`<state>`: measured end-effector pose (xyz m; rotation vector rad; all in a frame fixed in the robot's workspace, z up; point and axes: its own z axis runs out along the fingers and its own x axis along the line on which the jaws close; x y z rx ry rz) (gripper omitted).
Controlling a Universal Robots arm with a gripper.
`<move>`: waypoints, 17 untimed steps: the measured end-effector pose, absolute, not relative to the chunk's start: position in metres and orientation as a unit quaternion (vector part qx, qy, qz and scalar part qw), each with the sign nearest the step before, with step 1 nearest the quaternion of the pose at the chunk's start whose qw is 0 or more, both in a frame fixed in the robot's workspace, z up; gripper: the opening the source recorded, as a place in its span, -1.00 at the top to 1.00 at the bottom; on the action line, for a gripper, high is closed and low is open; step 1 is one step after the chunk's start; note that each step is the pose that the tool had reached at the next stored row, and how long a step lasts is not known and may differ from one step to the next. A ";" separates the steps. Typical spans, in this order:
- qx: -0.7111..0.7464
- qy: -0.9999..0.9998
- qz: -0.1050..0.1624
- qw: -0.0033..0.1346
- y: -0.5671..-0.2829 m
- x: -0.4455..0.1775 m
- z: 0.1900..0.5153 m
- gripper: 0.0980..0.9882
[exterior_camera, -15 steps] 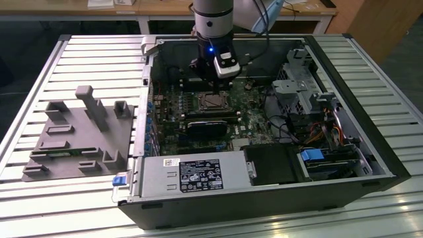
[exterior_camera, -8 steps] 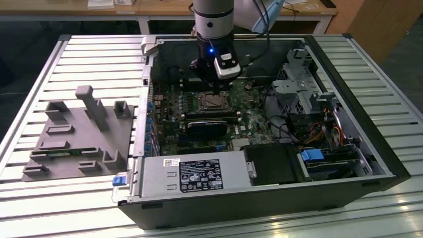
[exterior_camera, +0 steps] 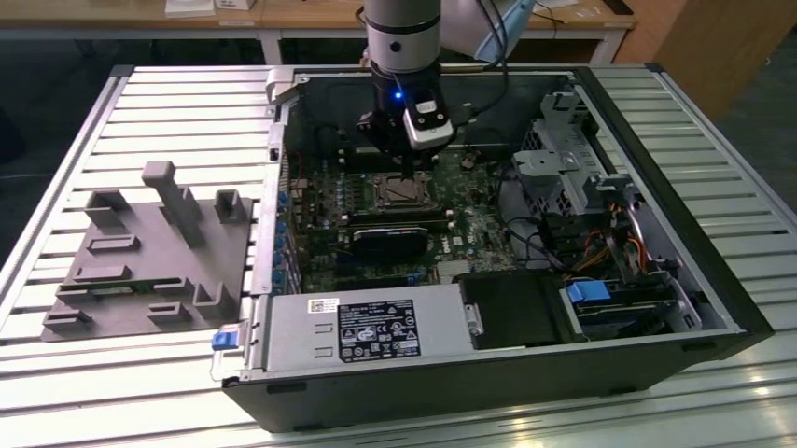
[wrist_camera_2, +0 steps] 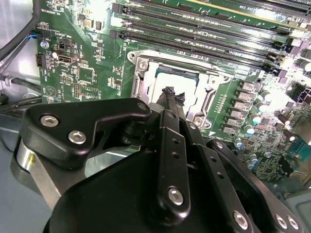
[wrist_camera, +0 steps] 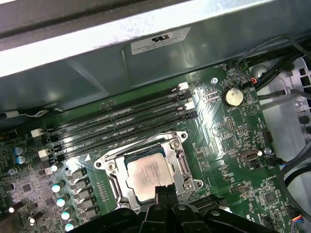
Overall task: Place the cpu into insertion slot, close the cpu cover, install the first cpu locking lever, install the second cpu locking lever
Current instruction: 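Install the second cpu locking lever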
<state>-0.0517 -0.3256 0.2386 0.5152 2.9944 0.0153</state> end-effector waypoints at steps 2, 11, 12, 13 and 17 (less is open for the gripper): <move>0.169 0.984 0.005 0.052 -0.326 -0.052 0.239 0.99; 0.169 0.984 0.005 0.052 -0.327 -0.052 0.239 0.99; 0.169 0.984 0.005 0.052 -0.328 -0.052 0.239 0.99; 0.169 0.984 0.005 0.052 -0.329 -0.052 0.239 0.99; 0.169 0.984 0.005 0.052 -0.334 -0.052 0.239 0.99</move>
